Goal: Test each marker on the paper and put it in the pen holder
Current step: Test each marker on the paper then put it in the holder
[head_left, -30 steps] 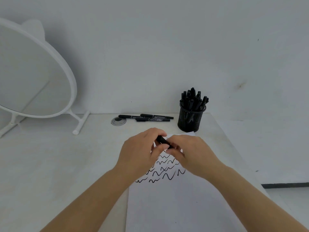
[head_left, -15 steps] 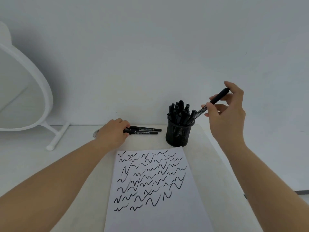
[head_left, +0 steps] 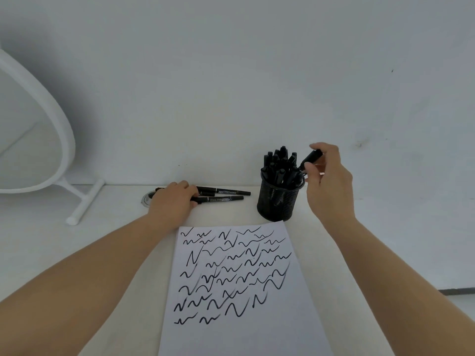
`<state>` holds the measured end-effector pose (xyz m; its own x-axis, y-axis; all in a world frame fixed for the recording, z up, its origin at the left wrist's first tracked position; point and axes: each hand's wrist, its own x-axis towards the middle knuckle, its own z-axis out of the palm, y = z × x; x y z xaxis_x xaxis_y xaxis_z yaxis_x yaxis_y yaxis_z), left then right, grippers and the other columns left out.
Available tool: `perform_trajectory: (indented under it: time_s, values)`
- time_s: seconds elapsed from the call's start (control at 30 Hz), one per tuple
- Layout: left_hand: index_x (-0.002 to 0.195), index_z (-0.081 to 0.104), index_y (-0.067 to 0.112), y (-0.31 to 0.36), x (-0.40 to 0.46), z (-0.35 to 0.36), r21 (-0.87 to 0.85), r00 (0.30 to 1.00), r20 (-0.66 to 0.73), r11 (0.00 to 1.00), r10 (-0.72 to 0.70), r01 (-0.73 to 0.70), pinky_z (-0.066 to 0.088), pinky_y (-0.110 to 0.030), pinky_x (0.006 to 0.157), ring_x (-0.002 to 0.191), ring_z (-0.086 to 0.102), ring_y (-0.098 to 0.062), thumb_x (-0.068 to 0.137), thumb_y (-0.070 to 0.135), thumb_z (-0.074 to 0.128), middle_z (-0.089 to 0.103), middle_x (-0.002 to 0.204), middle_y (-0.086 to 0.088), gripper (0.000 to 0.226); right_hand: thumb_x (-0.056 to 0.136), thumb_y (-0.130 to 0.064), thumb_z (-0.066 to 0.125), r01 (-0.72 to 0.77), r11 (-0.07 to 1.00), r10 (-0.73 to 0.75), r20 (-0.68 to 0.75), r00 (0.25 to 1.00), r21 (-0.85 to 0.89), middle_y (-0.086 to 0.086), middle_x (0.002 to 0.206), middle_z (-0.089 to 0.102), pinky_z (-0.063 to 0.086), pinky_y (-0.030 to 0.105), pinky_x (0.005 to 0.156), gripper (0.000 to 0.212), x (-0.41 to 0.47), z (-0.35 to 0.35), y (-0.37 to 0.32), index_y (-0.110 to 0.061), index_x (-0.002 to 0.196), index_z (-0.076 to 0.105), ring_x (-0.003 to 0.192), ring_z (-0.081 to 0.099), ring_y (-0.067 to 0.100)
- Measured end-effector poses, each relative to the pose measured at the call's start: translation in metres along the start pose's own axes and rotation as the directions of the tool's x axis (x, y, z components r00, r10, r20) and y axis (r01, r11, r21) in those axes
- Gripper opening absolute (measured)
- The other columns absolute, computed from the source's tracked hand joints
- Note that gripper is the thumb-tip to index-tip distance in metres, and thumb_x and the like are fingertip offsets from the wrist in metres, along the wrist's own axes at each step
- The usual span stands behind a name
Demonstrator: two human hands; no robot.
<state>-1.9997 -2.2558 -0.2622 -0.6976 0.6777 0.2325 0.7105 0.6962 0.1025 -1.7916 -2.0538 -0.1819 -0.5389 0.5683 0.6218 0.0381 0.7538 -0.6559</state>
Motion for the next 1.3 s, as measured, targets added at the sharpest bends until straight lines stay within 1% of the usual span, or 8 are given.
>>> perform_trajectory:
  time_s: [0.17,0.47,0.6,0.7,0.8,0.97,1.13,1.3]
  values:
    - [0.106,0.054,0.020,0.000,-0.009,-0.002,-0.018,0.999,-0.054,1.000,-0.005,0.004,0.041,-0.035,0.073,0.098,0.054,-0.023,0.091,0.028,0.049,0.061,0.106,0.000,0.017,0.093,-0.009,0.045,0.013,0.999,-0.012,0.029,1.000,-0.045,-0.018,0.082,0.055,0.033,0.004,0.066,0.022,-0.006,0.011,0.003,-0.020,0.111,0.053,0.075,0.052,0.004]
    - [0.103,0.052,0.022,0.004,-0.027,-0.035,-0.194,0.976,-0.196,0.979,-0.095,0.057,0.035,-0.032,0.063,0.086,0.054,-0.022,0.094,0.030,0.047,0.065,0.099,0.002,0.013,0.093,-0.025,0.049,-0.100,0.940,0.149,0.130,0.980,-0.327,0.006,0.112,0.050,0.042,0.034,0.081,0.034,-0.011,0.007,-0.006,-0.021,0.127,0.052,0.099,0.053,0.027]
    - [0.098,0.049,0.023,0.029,-0.056,-0.066,-0.494,0.975,-0.171,0.869,-0.141,0.039,0.047,-0.037,0.077,0.089,0.060,-0.021,0.092,0.029,0.051,0.064,0.093,0.008,0.008,0.090,-0.022,0.053,-0.087,0.994,0.088,0.018,0.996,-0.064,-0.005,0.093,0.056,0.043,0.024,0.074,0.017,-0.040,-0.001,-0.040,-0.025,0.105,0.059,0.077,0.053,0.005]
    - [0.092,0.049,0.030,0.059,-0.092,-0.085,-0.658,0.981,-0.173,0.751,-0.082,-0.053,0.044,-0.021,0.076,0.081,0.063,-0.013,0.089,0.024,0.056,0.064,0.081,0.016,0.010,0.091,-0.027,0.051,-0.247,0.946,0.188,0.265,0.946,0.209,-0.013,0.067,0.059,0.039,0.011,0.059,0.011,-0.068,-0.001,-0.071,-0.031,0.088,0.061,0.057,0.049,-0.003]
    - [0.099,0.058,0.031,0.082,-0.127,-0.098,-0.645,0.986,-0.157,0.750,0.063,-0.151,0.047,-0.028,0.077,0.081,0.063,-0.013,0.089,0.025,0.055,0.067,0.086,0.013,0.012,0.094,-0.033,0.045,-0.373,0.871,0.216,0.432,0.875,0.320,-0.013,0.054,0.055,0.036,0.013,0.050,0.025,-0.093,0.002,-0.093,-0.020,0.085,0.065,0.048,0.044,0.001]
    - [0.096,0.059,0.027,0.091,-0.167,-0.110,-0.510,0.978,-0.126,0.835,0.167,-0.208,0.043,-0.031,0.064,0.071,0.055,-0.011,0.094,0.029,0.044,0.058,0.071,0.016,0.015,0.096,-0.026,0.043,-0.422,0.805,0.261,0.389,0.883,0.417,-0.011,0.044,0.046,0.034,0.019,0.049,0.033,-0.122,0.002,-0.114,-0.014,0.074,0.065,0.045,0.039,0.006]
    - [0.071,0.049,0.037,0.090,-0.196,-0.110,-0.513,0.993,-0.020,0.852,0.115,-0.109,0.035,-0.023,0.051,0.056,0.049,-0.004,0.093,0.034,0.041,0.055,0.059,0.017,0.024,0.091,-0.022,0.051,-0.542,0.697,0.384,0.395,0.835,0.469,-0.011,0.039,0.036,0.027,0.022,0.044,0.033,-0.149,0.011,-0.122,-0.017,0.060,0.060,0.039,0.031,0.009]
    - [0.067,0.059,0.019,0.037,-0.223,-0.097,-0.817,0.917,0.398,0.457,0.004,0.353,0.030,-0.019,0.051,0.047,0.041,-0.006,0.097,0.019,0.041,0.048,0.048,0.010,0.035,0.092,-0.019,0.048,-0.619,0.526,0.717,0.087,0.691,0.583,-0.001,0.050,0.034,0.028,0.020,0.040,0.029,-0.134,-0.028,-0.071,-0.014,0.063,0.050,0.036,0.032,0.008]
